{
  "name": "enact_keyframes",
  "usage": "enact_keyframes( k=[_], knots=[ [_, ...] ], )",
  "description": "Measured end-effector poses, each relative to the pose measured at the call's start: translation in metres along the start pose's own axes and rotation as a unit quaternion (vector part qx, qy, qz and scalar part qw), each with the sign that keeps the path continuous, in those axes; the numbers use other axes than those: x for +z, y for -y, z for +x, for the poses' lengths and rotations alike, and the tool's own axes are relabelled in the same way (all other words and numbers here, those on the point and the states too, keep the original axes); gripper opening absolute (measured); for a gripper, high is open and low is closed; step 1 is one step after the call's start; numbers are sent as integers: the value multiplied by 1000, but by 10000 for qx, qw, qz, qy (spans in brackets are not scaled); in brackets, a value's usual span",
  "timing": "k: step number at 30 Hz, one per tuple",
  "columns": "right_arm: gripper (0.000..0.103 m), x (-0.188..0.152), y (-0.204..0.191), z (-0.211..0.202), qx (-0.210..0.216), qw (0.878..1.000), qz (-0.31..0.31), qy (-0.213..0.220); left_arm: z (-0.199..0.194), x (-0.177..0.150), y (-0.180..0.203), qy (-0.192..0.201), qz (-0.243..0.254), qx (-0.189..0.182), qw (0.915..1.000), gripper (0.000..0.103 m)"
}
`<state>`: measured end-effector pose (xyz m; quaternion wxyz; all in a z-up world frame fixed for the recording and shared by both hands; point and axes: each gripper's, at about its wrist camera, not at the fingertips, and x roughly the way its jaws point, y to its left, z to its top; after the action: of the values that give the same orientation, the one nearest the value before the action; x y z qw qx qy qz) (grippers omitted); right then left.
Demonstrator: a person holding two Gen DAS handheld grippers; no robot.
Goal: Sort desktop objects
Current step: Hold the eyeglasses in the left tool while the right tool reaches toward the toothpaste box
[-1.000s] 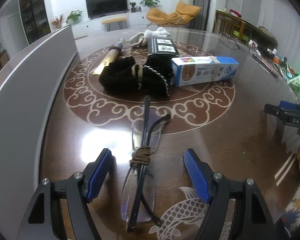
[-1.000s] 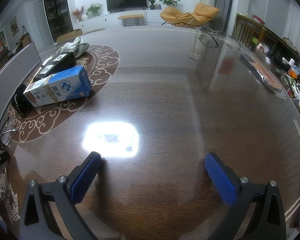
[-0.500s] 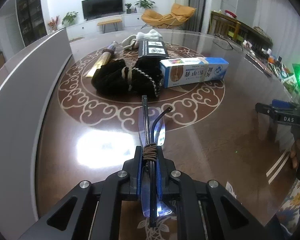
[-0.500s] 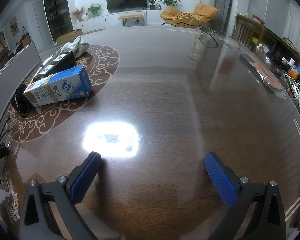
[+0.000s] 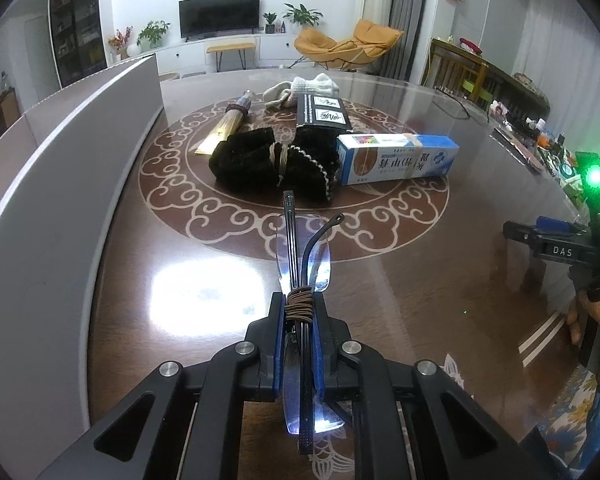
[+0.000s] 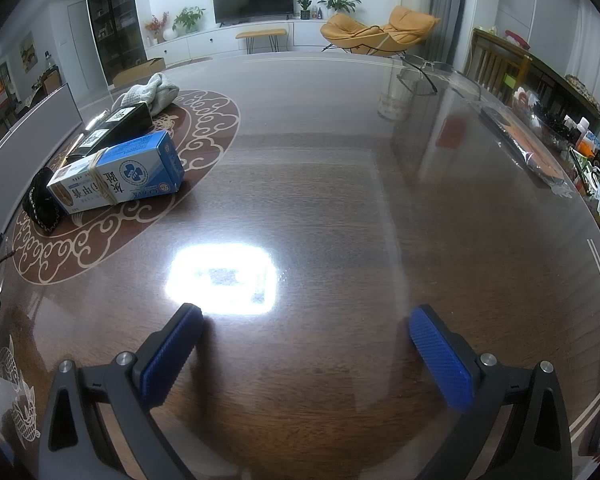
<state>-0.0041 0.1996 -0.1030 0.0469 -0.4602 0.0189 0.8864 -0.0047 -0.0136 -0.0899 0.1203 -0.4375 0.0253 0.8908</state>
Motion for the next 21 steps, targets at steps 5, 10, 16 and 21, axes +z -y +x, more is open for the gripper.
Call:
enact_keyframes(
  k=[5, 10, 16, 21],
  knots=[
    [103, 0, 0, 0, -2, 10000, 2, 0, -3, -2, 1, 25, -8, -26, 10000, 11],
    [103, 0, 0, 0, -3, 10000, 3, 0, -3, -6, 0, -1, -34, -25, 10000, 11],
    [103, 0, 0, 0, -4, 10000, 3, 0, -6, -8, -4, 21, -101, -28, 9999, 11],
    [103, 0, 0, 0, -6, 10000, 2, 0, -10, -7, -5, 58, -171, -66, 9998, 11]
  ],
)
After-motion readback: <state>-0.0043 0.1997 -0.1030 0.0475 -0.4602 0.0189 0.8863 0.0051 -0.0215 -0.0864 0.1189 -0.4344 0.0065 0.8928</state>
